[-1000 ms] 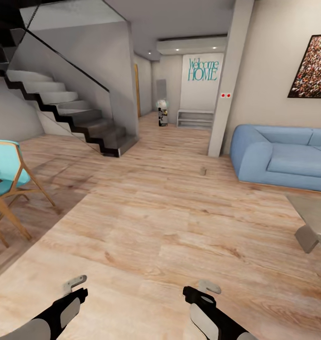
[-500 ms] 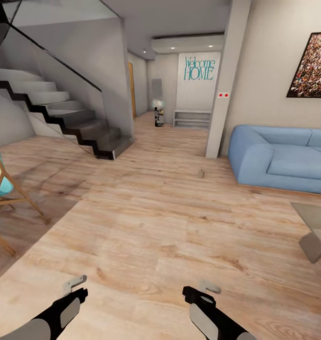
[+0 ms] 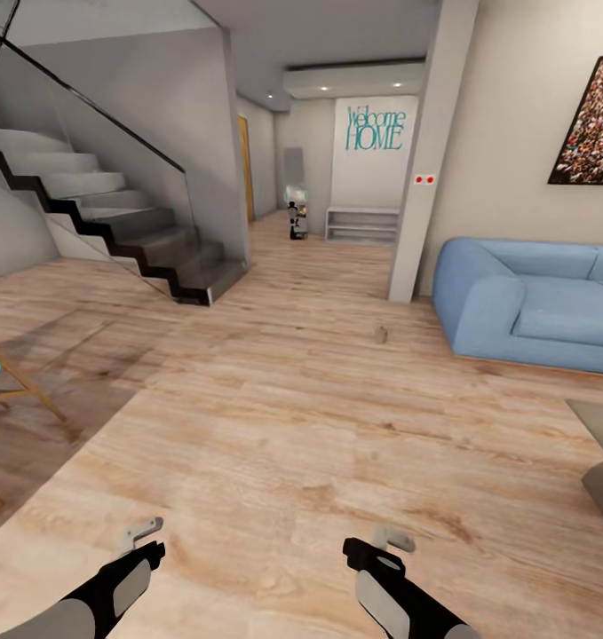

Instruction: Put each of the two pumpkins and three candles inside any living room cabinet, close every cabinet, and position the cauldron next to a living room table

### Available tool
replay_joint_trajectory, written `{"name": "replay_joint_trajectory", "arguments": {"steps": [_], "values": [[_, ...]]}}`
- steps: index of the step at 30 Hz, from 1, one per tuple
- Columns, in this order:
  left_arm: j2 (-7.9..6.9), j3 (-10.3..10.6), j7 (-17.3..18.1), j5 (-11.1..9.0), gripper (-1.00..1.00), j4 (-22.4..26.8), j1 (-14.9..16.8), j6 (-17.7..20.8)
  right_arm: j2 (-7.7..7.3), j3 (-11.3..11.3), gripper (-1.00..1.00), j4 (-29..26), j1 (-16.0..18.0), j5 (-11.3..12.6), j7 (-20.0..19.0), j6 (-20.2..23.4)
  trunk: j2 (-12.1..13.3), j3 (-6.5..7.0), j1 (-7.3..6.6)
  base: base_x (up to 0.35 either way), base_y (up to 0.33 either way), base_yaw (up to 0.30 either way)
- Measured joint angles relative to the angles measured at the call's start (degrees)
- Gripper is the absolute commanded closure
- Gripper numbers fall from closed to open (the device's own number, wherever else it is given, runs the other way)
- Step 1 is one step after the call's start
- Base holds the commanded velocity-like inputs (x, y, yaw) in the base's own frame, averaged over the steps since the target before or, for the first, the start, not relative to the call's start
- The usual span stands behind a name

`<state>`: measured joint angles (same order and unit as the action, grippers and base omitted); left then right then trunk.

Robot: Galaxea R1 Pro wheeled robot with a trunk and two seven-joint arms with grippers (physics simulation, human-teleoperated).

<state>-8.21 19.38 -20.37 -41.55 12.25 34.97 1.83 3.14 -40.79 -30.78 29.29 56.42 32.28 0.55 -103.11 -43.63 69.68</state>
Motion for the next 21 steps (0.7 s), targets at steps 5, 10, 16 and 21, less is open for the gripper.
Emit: {"name": "replay_joint_trajectory", "arguments": {"steps": [5,10,16,21], "values": [[0.0,0.0,0.01,0.01,-1.0,-0.01,0.0,0.0,-0.02,0.02,-1.0,-0.01,-0.01,0.0,0.02,0.0,0.0,-0.06,0.0,0.329,0.0,-0.113],[0.0,0.0,0.0,0.0,-1.0,0.0,0.0,0.0,-0.02,-0.04,-1.0,0.0,0.0,-0.04,0.01,0.0,0.0,-0.1,0.0,0.329,0.0,-0.039],[0.0,0.0,0.0,0.0,-1.0,0.0,-0.01,0.0,-0.02,-0.07,-1.0,0.0,0.0,-0.01,0.0,0.0,0.0,-0.11,0.0,0.329,0.0,-0.004],[0.0,0.0,-0.01,0.0,-1.0,0.0,0.0,0.0,-0.02,-0.07,-1.0,0.0,0.0,-0.04,0.01,0.0,0.0,-0.11,0.0,0.328,0.0,0.0]]}}
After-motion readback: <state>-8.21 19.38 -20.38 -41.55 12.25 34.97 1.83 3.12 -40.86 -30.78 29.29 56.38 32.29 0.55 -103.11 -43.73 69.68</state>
